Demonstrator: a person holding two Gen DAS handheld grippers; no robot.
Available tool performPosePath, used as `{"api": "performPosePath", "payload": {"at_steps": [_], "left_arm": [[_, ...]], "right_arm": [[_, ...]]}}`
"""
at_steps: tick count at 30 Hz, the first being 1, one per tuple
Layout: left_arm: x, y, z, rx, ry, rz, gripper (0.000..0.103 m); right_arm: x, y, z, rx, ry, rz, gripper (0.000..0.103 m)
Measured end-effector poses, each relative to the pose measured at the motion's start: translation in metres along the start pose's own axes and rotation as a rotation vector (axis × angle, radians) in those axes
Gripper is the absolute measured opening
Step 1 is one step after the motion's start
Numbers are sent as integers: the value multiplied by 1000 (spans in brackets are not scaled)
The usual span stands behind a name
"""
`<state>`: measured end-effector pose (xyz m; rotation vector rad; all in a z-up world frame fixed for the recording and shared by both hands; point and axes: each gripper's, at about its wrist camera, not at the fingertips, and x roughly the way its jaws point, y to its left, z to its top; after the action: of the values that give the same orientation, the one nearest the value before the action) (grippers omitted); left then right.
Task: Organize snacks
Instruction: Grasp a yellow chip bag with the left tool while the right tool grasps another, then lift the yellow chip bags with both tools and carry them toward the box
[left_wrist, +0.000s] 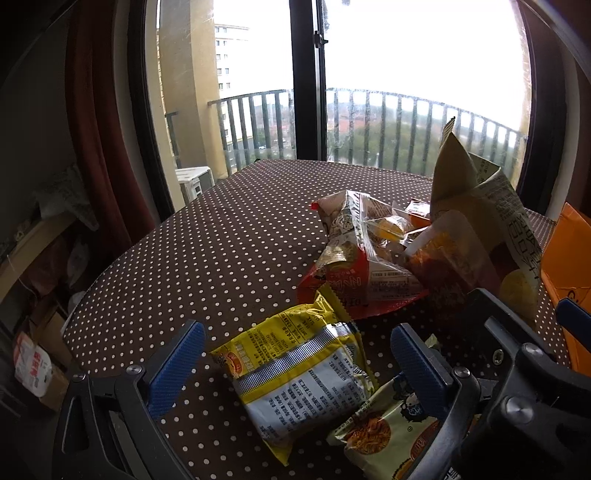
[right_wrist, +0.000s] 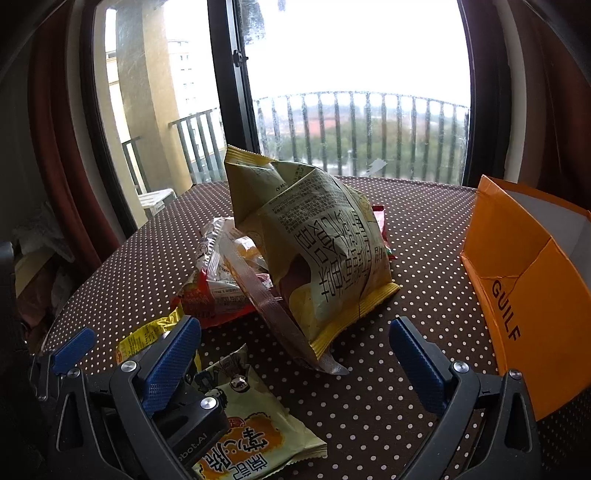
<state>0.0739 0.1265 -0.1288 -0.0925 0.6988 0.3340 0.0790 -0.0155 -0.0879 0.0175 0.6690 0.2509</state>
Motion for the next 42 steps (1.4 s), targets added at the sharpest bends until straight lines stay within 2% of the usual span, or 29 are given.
{"api": "performPosePath", "payload": {"at_steps": [5,10,12,14,20,25,26,27,30,31,33,38,42], "left_arm": [[25,4,-2,-50,89,-20,86],[31,-5,8,-26,73,-25,70],[34,-10,16,-22,79,-45,57],[36,-12,24,-39,83,-74,54],[52,-23,35,-26,86,-85,55],[56,-24,36,-17,88,-77,60],[57,-25,36,-16,86,-80,65],[58,-26,36,-16,84,-81,71],[56,-27,31,-6,73,-71,81],[55,-26,30,-1,71,-67,82],[53,-24,25,3,68,-50,84],[45,-18,16,2,58,-28,88],[40,-17,7,14,58,-5,89]], "right_arm": [[10,-2,7,17,3,-8,103],[11,-6,18,33,-21,-22,102],[13,-9,22,45,-27,-22,102],[15,-10,26,47,-32,-30,102],[23,-16,33,52,-34,-70,101],[37,-25,30,83,3,-70,94],[39,-25,29,87,14,-67,91],[43,-24,28,85,30,-64,83],[50,-21,23,66,65,-68,70],[49,-21,22,66,57,-76,69],[46,-22,20,75,41,-95,52],[40,-22,17,82,34,-93,43],[30,-20,15,87,-6,-92,38]]}}
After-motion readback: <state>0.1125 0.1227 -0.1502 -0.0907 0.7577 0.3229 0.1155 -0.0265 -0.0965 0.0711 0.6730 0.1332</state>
